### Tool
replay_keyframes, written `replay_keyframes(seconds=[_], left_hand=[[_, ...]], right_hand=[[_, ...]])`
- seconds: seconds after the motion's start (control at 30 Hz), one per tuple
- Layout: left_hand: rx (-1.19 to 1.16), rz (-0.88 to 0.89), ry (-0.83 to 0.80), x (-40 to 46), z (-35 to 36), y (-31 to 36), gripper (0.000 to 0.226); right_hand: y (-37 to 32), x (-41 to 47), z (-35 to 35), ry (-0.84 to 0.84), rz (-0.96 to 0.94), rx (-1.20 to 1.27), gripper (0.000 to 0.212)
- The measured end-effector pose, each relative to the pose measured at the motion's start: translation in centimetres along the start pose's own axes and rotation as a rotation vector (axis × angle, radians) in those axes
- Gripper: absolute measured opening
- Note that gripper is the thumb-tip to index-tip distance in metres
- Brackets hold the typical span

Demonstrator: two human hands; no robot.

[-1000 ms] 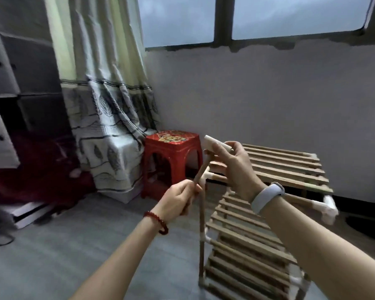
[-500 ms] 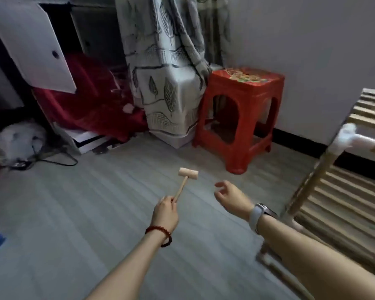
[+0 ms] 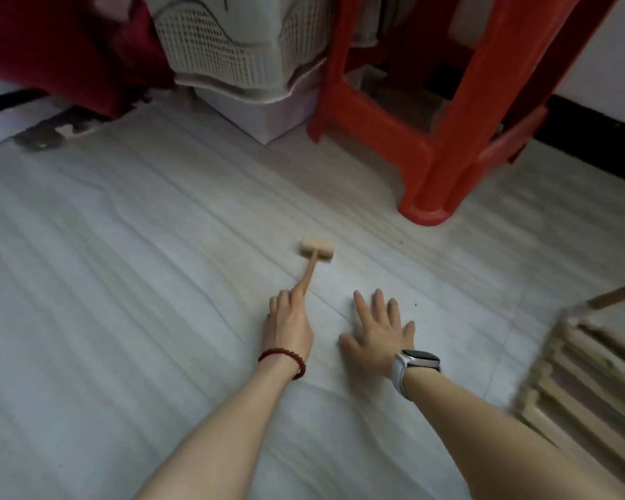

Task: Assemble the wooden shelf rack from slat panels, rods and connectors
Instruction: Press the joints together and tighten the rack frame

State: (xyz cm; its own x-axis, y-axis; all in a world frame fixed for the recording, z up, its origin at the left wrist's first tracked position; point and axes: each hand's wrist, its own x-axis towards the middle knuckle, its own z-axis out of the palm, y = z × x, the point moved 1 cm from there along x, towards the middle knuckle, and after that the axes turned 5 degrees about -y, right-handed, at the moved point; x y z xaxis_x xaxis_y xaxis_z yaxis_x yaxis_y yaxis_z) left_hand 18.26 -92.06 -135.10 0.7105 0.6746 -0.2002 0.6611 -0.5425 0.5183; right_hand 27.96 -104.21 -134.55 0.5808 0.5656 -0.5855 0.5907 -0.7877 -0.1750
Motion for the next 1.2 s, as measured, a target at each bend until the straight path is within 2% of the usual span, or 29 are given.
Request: replay_keyframes(seconds=[0.23,0.37,0.47,0.53,0.67,0.83,0.9,1.0,1.1,1.17,1.2], left_hand=[[0.311,-0.022,0.079,4.6,3.4,1.0,0.062],[0.370,0.003,-0.026,4.2,3.1,1.2,0.063],[0.317,0.017,-0.027,2.5,1.7,1.2,0.063],[0.273,0.093,0.005,0.0,0.4,1.7,0.060],[0.242,0.330,-0.068,-6.1,-1.5,3.5,0.050],[0.141,0.617,-0.103,-15.7,-4.2,7.1,0.037],[0.126,0.785,-0.079,-19.7,-5.2,10.0,0.037],[0.113,0.937,-0.040,-22.7,-5.9,13.3,0.042],[0.036,1.037,-0.003,-25.9,-6.3,17.0,0.048],[-0.109,1.004,-0.001,-27.0,-6.3,18.7,0.056],[-0.188,0.941,-0.021,-27.3,-6.0,19.7,0.061]], right_hand=[[1.4,3.4,1.6,0.020,-0.026,-0.011,0.086],[2.1,3.2,-0.1,-0.010,-0.034,0.079,0.073],[2.4,1.6,-1.1,0.112,0.007,0.230,0.057],[2.4,-0.9,-1.0,0.166,0.030,0.301,0.052],[1.2,-7.9,-0.2,0.104,-0.044,0.411,0.044],[2.7,-21.0,1.6,-0.032,-0.219,0.277,0.034],[5.5,-26.8,1.7,-0.015,-0.218,0.236,0.032],[9.5,-32.1,1.9,0.130,-0.127,0.259,0.029],[13.8,-38.0,3.1,0.401,-0.004,0.349,0.019],[15.9,-40.9,4.0,0.612,0.114,0.476,0.004],[17.1,-42.4,4.3,0.722,0.194,0.564,0.007]])
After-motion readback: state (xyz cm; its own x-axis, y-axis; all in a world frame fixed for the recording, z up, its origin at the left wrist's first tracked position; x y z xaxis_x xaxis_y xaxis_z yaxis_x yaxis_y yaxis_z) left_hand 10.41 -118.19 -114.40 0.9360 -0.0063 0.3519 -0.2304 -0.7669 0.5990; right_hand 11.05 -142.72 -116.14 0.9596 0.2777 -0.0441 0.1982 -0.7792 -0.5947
